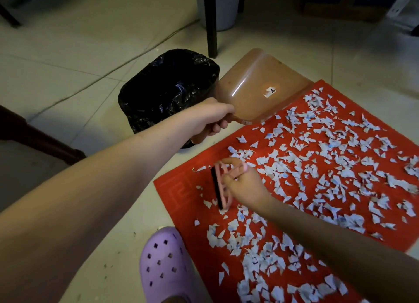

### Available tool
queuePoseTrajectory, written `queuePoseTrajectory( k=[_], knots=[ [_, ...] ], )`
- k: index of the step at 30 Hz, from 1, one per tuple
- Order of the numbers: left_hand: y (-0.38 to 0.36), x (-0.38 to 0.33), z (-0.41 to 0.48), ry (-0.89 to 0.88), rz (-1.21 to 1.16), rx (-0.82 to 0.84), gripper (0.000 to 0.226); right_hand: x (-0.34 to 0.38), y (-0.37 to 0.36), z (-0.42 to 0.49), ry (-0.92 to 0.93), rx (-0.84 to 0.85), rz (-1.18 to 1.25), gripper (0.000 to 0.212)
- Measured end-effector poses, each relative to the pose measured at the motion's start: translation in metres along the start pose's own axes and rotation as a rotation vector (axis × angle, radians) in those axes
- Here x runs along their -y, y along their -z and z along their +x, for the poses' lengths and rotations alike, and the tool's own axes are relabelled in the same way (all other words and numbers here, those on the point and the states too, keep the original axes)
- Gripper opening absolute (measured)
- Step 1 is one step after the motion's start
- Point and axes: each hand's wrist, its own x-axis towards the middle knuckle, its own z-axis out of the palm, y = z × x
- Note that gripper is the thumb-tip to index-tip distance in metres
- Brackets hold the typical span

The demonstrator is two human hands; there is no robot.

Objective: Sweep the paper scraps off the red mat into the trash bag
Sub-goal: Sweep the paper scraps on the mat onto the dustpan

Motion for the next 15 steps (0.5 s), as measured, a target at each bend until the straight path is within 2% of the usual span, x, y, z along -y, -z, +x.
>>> queuePoseTrajectory(
  k=[6,12,15],
  knots=[
    [-0.008,-0.003,0.000,0.009,0.001,0.023,0.025,0.001,-0.005,-0.009,0.028,-0.024,0.155,0.035],
    [-0.018,-0.006,0.003,0.027,0.024,0.002,0.025,0.010,-0.048,0.016,0.050,-0.002,0.140,0.038],
    [-0.021,-0.005,0.003,0.031,0.038,0.011,0.026,0.004,-0.044,0.019,0.008,-0.023,0.162,0.034]
  ],
)
